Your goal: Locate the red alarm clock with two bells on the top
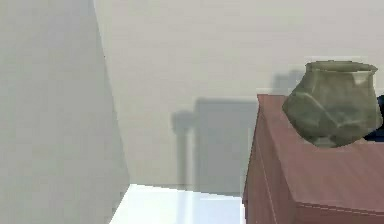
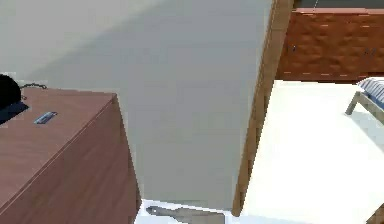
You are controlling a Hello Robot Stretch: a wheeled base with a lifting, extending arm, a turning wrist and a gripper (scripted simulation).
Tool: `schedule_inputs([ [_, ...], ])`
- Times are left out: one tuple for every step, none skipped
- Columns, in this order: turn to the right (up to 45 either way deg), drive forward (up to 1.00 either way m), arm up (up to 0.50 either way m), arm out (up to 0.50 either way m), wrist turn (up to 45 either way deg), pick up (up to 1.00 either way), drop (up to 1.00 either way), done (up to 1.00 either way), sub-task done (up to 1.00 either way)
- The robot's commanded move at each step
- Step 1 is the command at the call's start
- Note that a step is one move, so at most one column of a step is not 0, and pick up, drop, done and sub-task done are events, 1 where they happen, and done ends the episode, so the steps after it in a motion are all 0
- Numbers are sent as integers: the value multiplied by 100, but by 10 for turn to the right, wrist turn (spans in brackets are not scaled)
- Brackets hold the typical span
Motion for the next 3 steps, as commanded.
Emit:
schedule_inputs([
  [0,50,0,0,0,0,0,0,0],
  [240,0,0,0,0,0,0,0,0],
  [0,5,0,0,0,0,0,0,0],
])
